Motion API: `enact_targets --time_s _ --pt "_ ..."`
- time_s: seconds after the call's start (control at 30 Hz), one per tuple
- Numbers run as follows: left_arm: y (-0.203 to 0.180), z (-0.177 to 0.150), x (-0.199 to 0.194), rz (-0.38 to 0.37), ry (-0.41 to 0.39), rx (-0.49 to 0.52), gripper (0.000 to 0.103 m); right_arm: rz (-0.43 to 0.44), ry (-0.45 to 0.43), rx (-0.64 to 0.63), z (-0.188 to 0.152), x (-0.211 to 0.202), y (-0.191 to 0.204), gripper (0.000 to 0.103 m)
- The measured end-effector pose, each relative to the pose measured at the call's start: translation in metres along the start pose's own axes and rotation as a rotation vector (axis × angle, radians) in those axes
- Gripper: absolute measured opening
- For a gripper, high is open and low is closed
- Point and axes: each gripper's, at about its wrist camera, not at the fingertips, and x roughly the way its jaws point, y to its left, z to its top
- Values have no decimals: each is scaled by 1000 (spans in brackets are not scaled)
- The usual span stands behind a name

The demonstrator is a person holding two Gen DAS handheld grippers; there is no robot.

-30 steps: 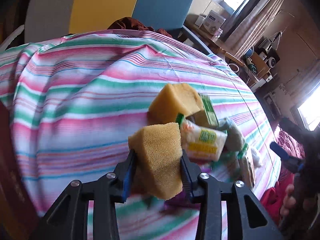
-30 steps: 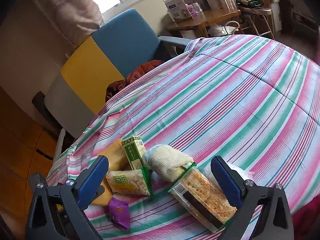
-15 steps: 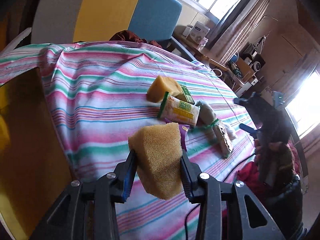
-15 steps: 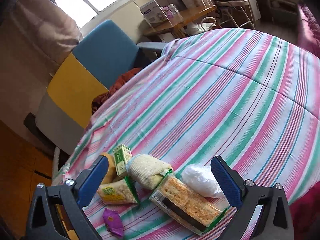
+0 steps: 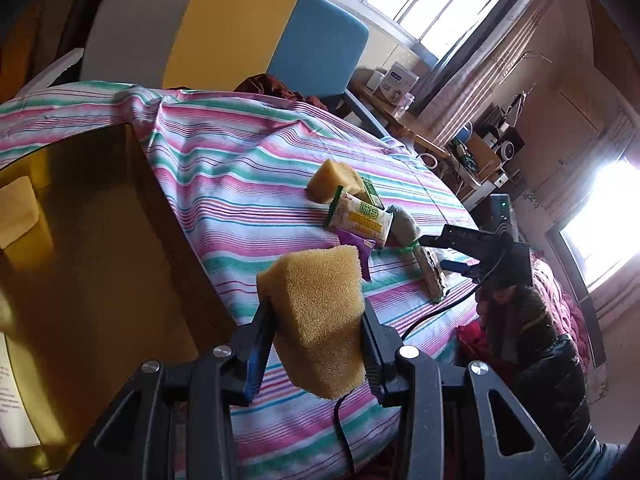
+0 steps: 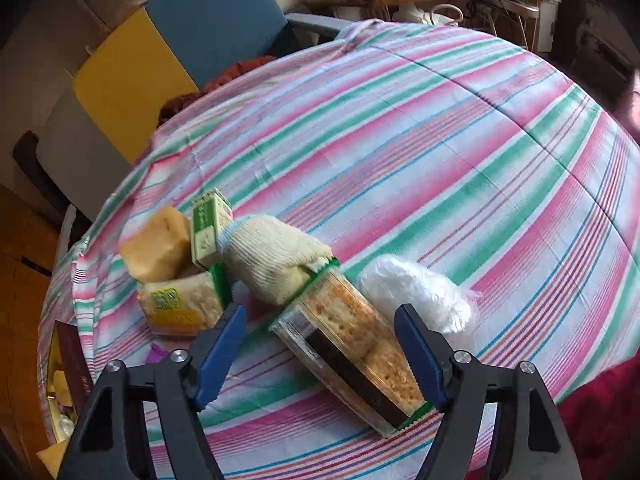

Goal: Organize objects
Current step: 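Drop the sponge cake into the tray with the left tool while the right grasps crackers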

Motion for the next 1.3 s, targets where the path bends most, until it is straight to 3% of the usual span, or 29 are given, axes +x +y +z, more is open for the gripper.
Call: enact_targets --time_s 0.3,0.53,0.6,0.63,0.67,1.07,1.3 --pt "11 -11 -15 -29 -6 -31 41 -97 114 -30 -6 31 -3 80" --pt "13 -16 -10 -31 13 -37 41 -130 125 -85 -11 35 2 83" --pt "13 -17 -9 -30 15 -32 41 -178 125 -124 -14 36 7 74" --pt "12 -17 -8 -28 16 -29 41 -226 117 -154 -15 36 11 56" --pt "13 -17 -8 -25 16 -27 41 -245 109 -174 -15 34 15 49" --pt "13 -23 -4 3 32 -25 41 -233 125 -224 -21 36 19 51" --pt "31 -17 -24 48 -12 -43 41 -249 120 -251 -24 34 20 51"
